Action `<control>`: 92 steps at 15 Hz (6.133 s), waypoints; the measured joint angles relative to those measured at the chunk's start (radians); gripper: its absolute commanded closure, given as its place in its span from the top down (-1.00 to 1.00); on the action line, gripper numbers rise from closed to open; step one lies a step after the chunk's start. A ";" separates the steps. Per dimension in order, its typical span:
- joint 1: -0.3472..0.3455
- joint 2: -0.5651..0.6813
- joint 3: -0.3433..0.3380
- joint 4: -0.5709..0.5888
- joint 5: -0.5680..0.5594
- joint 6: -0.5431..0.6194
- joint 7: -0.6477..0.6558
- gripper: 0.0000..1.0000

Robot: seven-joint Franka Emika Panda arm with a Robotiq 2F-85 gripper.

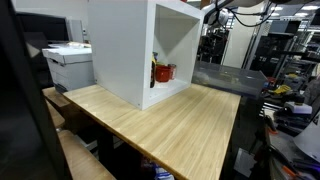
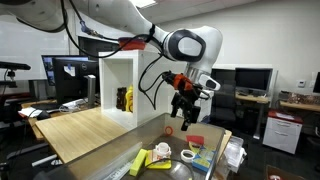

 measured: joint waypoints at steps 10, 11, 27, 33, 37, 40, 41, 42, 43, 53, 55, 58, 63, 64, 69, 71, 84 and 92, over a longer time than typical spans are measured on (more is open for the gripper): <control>0.038 0.110 -0.040 0.195 -0.142 -0.130 0.276 1.00; 0.043 0.115 -0.042 0.207 -0.142 -0.126 0.294 1.00; 0.054 0.281 -0.026 0.264 -0.132 0.031 0.494 1.00; 0.080 0.322 -0.036 0.216 -0.141 0.154 0.534 1.00; 0.133 0.278 -0.070 0.102 -0.189 0.270 0.534 1.00; 0.189 0.251 -0.101 -0.032 -0.250 0.435 0.534 1.00; 0.216 0.206 -0.116 -0.139 -0.274 0.564 0.527 1.00; 0.220 0.198 -0.119 -0.163 -0.281 0.603 0.521 1.00; 0.217 0.183 -0.117 -0.197 -0.281 0.662 0.486 1.00; 0.076 -0.022 -0.031 -0.617 -0.266 1.081 0.209 1.00; 0.066 -0.076 -0.025 -0.687 -0.266 1.080 0.167 1.00; 0.076 -0.187 -0.041 -0.795 -0.275 1.048 0.144 1.00; 0.165 -0.346 -0.171 -0.892 -0.344 0.949 0.201 1.00; 0.183 -0.372 -0.199 -0.899 -0.379 0.938 0.234 1.00; 0.234 -0.463 -0.266 -0.905 -0.544 0.895 0.352 1.00; 0.237 -0.487 -0.261 -0.905 -0.583 0.872 0.359 1.00; 0.235 -0.581 -0.215 -0.905 -0.610 0.649 0.325 1.00; 0.231 -0.674 -0.196 -0.932 -0.692 0.634 0.396 1.00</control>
